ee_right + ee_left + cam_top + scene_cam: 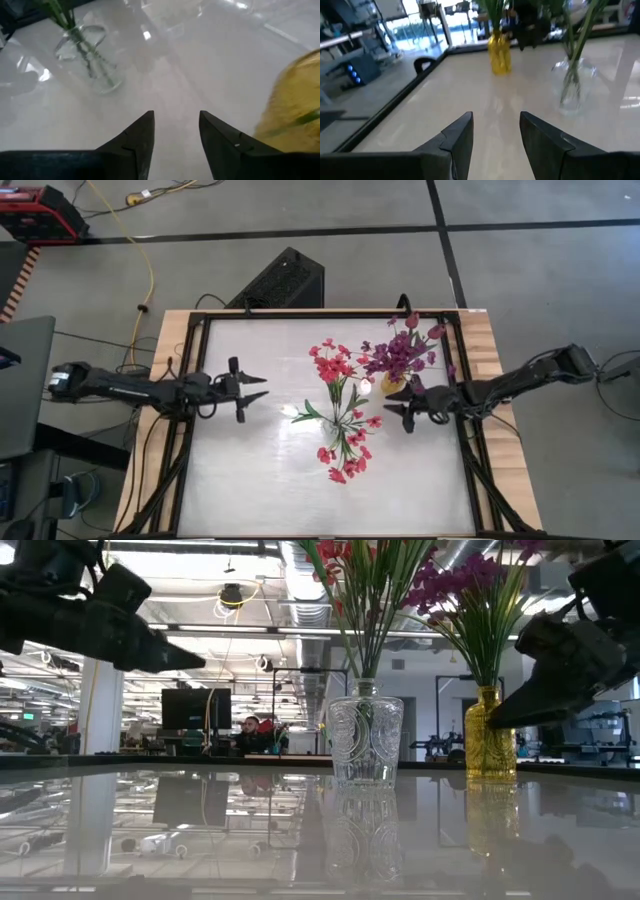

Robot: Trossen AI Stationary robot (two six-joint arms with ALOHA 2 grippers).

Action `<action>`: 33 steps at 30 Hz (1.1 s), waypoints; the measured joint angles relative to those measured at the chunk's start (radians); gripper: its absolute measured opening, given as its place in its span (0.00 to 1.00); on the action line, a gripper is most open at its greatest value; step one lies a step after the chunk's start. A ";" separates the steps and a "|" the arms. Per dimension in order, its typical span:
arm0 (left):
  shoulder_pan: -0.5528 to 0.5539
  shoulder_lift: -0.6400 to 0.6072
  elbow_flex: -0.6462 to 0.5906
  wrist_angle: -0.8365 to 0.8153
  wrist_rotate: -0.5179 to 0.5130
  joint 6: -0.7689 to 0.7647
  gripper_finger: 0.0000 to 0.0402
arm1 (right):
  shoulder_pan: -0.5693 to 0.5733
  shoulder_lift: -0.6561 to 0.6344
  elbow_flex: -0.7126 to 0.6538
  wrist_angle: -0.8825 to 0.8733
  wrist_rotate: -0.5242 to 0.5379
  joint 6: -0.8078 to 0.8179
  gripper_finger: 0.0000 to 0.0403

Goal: Sort flowers into vase by color
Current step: Return to Home Position

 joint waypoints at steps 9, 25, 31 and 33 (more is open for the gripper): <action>0.122 -0.326 0.000 -0.334 0.096 -0.022 0.38 | -0.094 -0.125 -0.012 -0.011 0.000 -0.122 0.29; 0.166 -0.706 0.002 -0.673 0.158 -0.211 0.38 | -0.269 -0.165 -0.018 -0.008 -0.109 -0.271 0.04; 0.166 -0.702 0.003 -0.678 0.157 -0.245 0.38 | -0.277 -0.165 -0.091 0.076 -0.130 -0.267 0.10; 0.166 -0.700 0.003 -0.676 0.138 -0.247 0.38 | -0.277 -0.164 -0.091 0.061 -0.150 -0.251 0.11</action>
